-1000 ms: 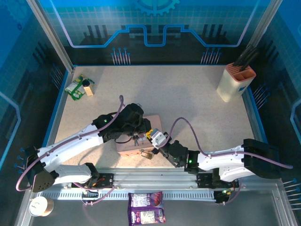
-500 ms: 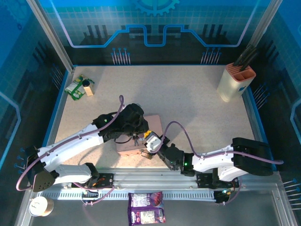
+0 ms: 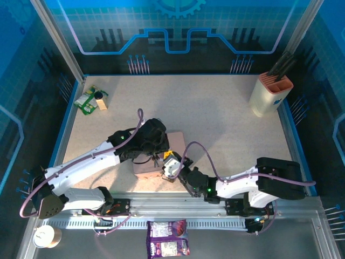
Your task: Unlock a padlock with a key
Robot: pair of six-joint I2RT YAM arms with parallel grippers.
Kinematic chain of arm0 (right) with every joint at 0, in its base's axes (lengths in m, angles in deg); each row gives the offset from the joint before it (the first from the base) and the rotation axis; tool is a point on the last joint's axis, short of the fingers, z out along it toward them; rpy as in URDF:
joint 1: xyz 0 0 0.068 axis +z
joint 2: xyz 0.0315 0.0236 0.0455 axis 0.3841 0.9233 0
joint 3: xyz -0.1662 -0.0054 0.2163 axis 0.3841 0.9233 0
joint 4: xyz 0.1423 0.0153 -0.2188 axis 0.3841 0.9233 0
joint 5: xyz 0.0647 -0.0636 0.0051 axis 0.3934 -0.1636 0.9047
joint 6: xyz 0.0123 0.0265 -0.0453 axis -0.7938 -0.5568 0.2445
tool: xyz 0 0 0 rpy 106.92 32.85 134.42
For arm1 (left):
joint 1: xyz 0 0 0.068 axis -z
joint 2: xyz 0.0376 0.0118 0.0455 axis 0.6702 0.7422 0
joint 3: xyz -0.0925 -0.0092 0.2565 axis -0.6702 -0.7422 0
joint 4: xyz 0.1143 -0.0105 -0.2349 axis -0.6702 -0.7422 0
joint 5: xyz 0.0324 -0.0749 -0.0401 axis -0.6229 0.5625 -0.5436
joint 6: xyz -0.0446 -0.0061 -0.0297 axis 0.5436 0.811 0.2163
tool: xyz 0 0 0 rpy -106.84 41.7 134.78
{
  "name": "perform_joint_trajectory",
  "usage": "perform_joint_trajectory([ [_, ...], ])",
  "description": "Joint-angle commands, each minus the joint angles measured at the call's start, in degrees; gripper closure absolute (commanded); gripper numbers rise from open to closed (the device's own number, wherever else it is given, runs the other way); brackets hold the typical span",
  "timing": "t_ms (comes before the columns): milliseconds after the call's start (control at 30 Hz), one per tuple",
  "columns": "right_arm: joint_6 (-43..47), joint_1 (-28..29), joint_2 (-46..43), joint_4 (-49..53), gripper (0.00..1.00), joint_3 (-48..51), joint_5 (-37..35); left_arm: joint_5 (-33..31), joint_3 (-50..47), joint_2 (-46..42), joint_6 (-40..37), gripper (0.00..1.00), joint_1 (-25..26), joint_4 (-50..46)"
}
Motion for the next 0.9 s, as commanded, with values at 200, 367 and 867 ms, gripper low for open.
perform_joint_trajectory([
  [200,-21.8,-4.7,-12.2,27.2,0.43,-5.0,6.0,6.0,-3.3,-0.7,-12.6,1.0,-9.0,15.2],
  [367,-50.3,-21.7,-27.3,45.3,0.41,-3.1,33.2,6.0,-4.7,-1.7,-24.8,1.0,-13.6,22.3],
  [867,-78.4,-43.7,-30.3,14.9,0.37,8.8,66.5,27.3,-15.7,-6.9,-31.2,1.0,-13.5,55.2],
])
